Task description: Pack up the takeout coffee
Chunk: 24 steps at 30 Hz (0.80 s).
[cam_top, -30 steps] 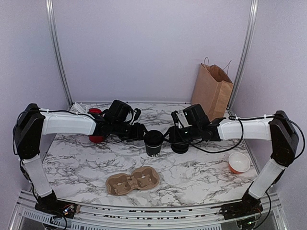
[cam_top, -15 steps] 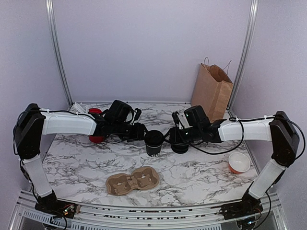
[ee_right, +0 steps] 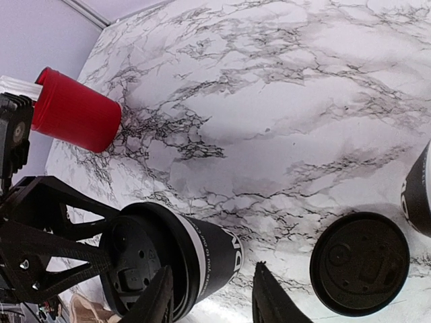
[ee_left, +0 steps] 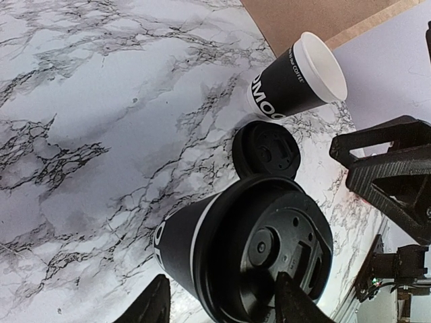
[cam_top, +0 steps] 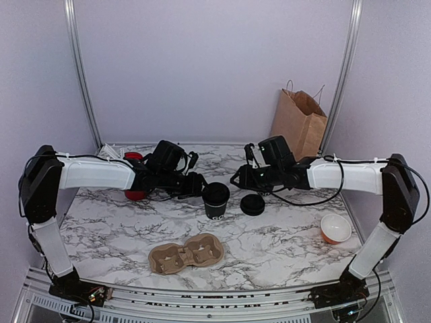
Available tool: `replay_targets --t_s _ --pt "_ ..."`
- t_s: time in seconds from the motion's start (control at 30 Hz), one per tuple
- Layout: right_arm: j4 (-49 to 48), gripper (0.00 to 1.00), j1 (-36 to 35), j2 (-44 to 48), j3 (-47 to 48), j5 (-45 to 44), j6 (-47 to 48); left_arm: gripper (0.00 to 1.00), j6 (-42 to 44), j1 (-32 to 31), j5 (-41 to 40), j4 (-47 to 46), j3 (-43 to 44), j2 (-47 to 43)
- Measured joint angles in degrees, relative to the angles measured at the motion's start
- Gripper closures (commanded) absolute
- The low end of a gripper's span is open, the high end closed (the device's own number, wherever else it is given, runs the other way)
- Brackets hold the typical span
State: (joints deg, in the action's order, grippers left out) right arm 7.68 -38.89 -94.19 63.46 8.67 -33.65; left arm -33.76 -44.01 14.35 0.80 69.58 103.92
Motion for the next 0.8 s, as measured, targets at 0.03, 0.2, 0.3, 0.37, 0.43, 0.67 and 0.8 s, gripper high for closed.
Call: replay_targets --t_s 0.03,0.2,0.3,0.37,0.43,0.67,0.8 --pt "-0.1 0.62 0.1 -0.5 0.5 0.2 0.0 0.48 0.0 0.0 0.0 0.0 0.0 0.0" --pt "-0.5 0.62 0.2 -3.3 1.6 1.4 0.0 0.48 0.2 0.0 0.0 0.0 0.0 0.0" --pt "-0.6 0.62 0.2 -4.7 1.6 1.9 0.0 0.48 0.3 0.0 0.0 0.0 0.0 0.0" --pt "-0.9 0.63 0.3 -4.9 1.7 2.3 0.0 0.48 0.3 0.0 0.1 0.0 0.0 0.0" --pt "-1.0 0.63 0.3 -5.0 1.7 2.6 0.1 0.48 0.4 0.0 0.1 0.0 0.0 0.0" --pt "-1.3 0.63 0.4 -5.1 1.7 3.0 0.1 0.48 0.4 0.0 0.1 0.0 0.0 0.0" --pt "-1.5 0.62 0.5 -5.1 1.7 3.8 0.2 0.48 0.5 0.0 0.1 0.0 0.0 0.0"
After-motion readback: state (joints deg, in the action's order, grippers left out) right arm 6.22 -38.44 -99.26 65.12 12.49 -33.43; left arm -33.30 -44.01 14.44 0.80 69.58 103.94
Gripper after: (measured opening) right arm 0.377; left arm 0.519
